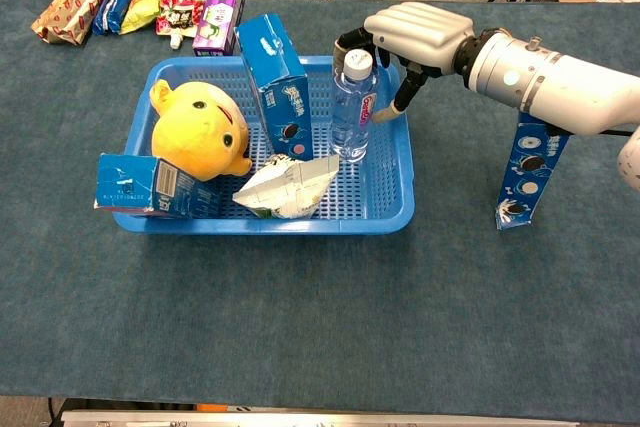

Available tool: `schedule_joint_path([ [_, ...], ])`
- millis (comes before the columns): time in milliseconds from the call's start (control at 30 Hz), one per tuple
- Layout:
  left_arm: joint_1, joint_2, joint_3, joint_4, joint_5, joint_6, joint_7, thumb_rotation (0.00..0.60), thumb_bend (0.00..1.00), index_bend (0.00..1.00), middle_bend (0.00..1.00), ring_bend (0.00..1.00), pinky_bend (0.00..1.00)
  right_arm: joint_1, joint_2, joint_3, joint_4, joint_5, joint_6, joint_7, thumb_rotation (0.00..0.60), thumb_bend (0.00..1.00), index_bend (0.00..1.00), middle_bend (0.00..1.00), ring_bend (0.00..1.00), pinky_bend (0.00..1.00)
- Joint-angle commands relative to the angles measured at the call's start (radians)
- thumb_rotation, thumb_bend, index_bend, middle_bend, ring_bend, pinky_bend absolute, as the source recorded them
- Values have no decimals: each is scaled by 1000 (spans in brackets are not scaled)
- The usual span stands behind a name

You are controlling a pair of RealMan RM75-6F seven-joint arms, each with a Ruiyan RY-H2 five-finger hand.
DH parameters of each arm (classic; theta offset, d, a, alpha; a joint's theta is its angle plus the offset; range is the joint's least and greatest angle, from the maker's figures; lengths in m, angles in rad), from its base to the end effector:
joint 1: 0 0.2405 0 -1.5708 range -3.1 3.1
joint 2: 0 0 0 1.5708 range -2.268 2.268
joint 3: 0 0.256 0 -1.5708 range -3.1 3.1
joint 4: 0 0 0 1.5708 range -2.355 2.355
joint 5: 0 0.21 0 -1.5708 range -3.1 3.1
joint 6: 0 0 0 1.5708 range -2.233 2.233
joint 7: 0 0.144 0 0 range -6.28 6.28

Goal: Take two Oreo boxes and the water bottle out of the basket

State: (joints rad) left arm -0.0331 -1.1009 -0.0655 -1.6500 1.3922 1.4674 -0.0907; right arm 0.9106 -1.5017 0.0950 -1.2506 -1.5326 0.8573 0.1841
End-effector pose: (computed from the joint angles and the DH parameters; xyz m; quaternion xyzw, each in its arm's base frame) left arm -0.3277 0.1664 0.1668 -0.5262 -0.4567 -0.3891 0.6026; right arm -0.1222 -0.3785 -0.0101 0.8171 -0.3040 0.3970 0.2868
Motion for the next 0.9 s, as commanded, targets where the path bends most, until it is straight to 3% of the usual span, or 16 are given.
schedule_joint_path([
  [33,0,0,0,1,-1,0,0,600,380,480,517,440,534,-3,-3,1,2,3,7,-7,600,0,417,534,529,454],
  [500,0,0,0,1,0,0,1,600,380,480,517,441,534,-21,-19,8,14,10,55,-30,600,0,535,615,609,461],
  [900,-1,-1,-1,2,-3,-3,1,600,380,480,517,440,534,-27,-2,27,-10,26,72,-8,600,0,555,629,625,467],
])
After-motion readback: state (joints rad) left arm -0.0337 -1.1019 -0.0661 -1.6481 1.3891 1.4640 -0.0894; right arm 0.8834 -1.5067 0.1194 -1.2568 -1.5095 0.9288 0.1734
